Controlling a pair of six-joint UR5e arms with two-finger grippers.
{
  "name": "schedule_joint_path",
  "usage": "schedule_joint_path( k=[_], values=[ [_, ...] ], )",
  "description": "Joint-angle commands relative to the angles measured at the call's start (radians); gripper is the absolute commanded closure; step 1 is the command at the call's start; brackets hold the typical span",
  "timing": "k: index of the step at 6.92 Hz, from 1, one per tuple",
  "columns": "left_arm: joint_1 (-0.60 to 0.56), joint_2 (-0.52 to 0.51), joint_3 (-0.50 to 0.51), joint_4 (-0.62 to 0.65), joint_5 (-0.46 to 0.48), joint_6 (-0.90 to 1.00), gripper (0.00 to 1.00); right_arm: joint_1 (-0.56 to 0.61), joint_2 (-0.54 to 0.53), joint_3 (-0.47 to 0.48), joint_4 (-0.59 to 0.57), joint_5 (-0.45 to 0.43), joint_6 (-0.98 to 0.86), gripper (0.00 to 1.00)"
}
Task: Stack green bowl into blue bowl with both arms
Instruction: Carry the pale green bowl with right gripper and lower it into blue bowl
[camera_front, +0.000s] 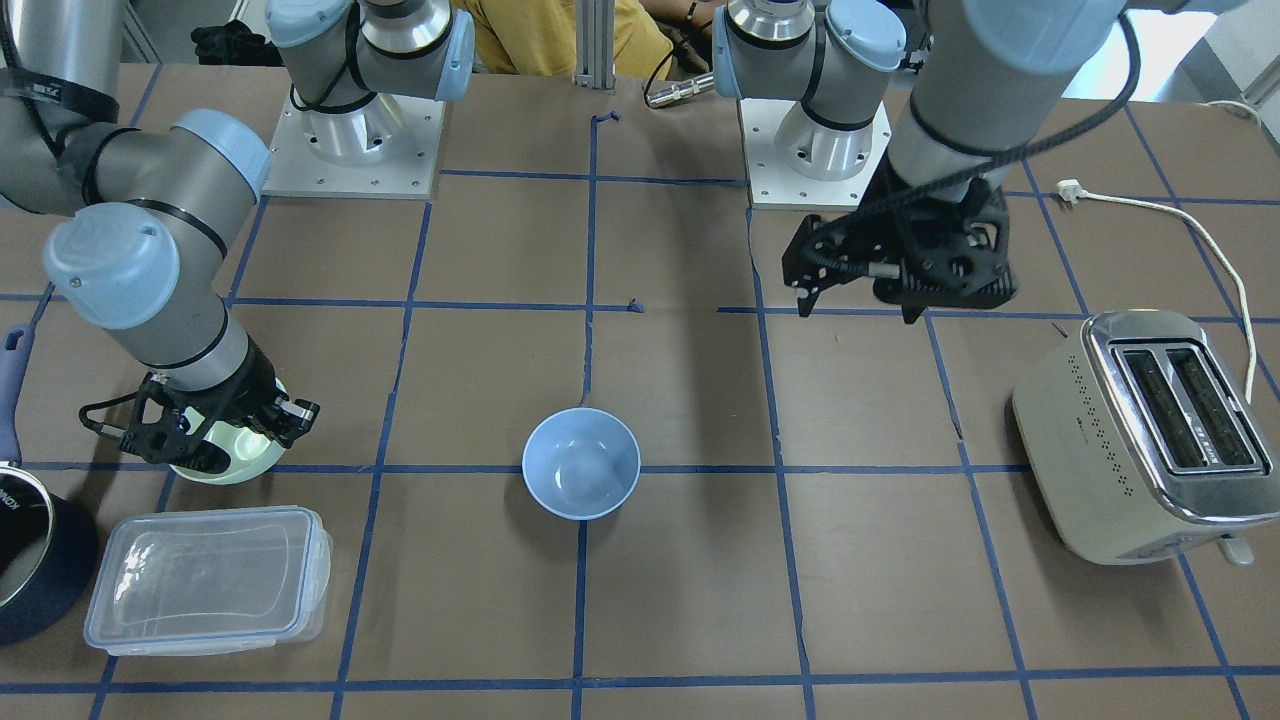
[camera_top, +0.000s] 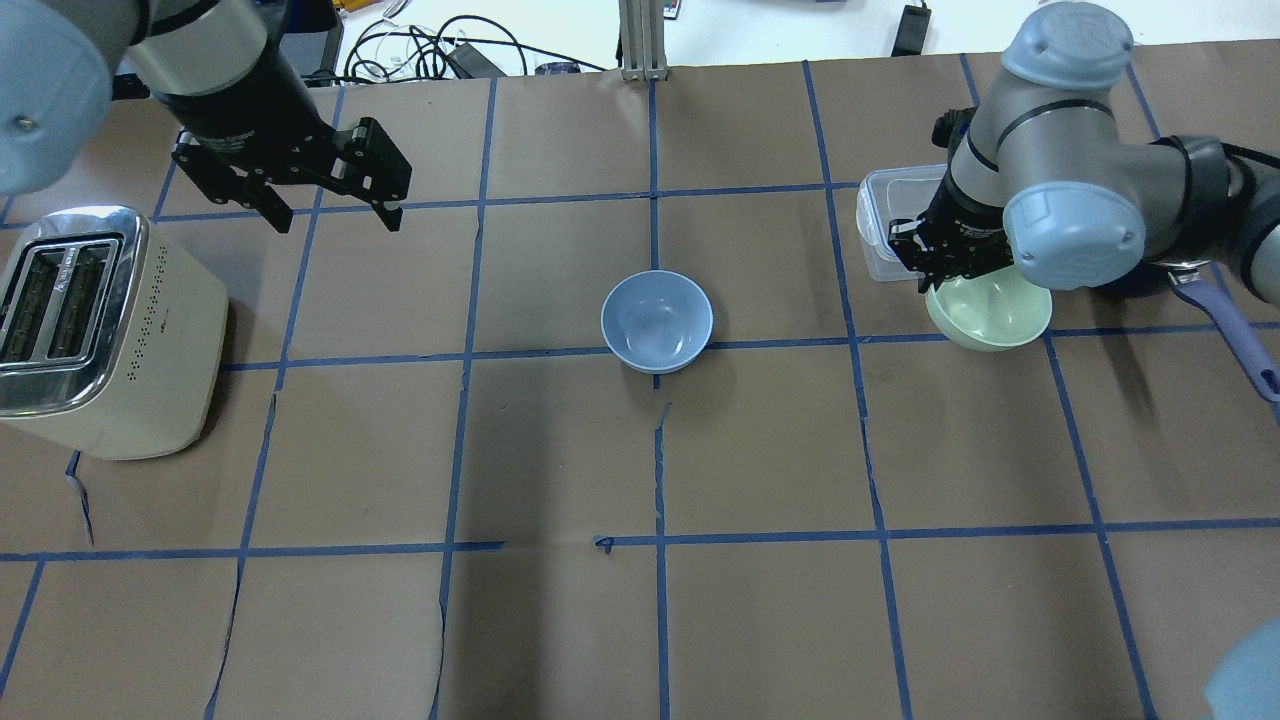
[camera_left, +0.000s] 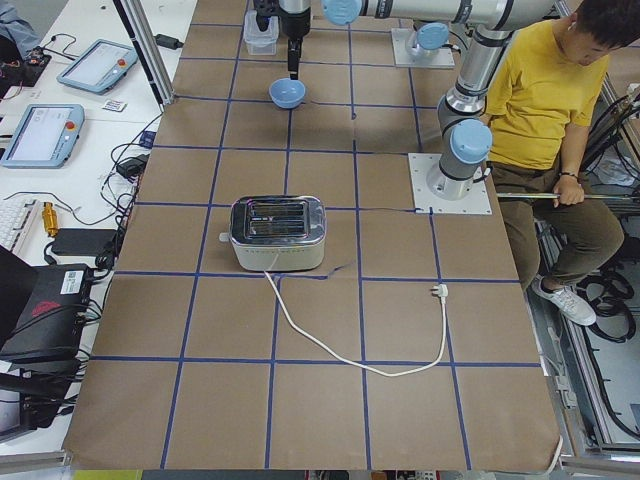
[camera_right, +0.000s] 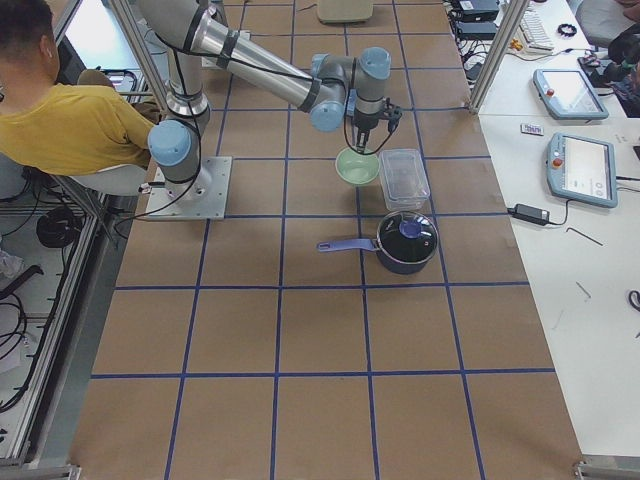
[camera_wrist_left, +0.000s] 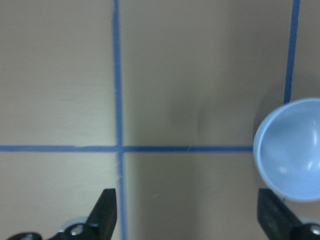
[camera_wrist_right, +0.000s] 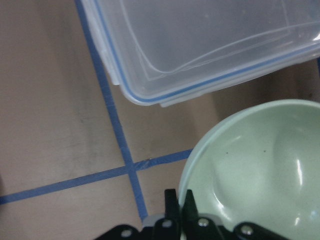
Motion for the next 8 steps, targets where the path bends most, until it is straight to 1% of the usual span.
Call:
schedule_joint_path(
  k=[1,2,3,4,6,7,8],
  values=[
    [0.002,0.018,-0.01,0.045,-0.006,-0.03,0.0,0.191,0.01,-0.102,0.052,0.005,0.232,1.0],
    [0.002,0.009,-0.012,0.069,-0.032,-0.03,0.0,0.279,0.016,-0.139,0.056,0.008,0.357,1.0],
    [0.002,0.005,-0.013,0.066,-0.035,-0.028,0.0,0.33,0.036,-0.177,0.057,-0.002,0.398,1.0],
    [0.002,0.005,-0.015,0.058,-0.028,-0.028,0.0,0.371,0.092,-0.213,0.053,-0.008,0.47,1.0],
    [0.003,0.007,-0.024,0.061,-0.023,-0.025,0.0,0.428,0.198,-0.337,0.055,-0.022,0.565,1.0],
    [0.005,0.007,-0.027,0.061,-0.023,-0.022,0.0,0.457,0.255,-0.374,0.046,-0.018,0.635,1.0],
    [0.013,0.007,-0.027,0.061,-0.026,-0.018,0.0,0.477,0.292,-0.404,0.047,-0.021,0.651,1.0]
  ],
)
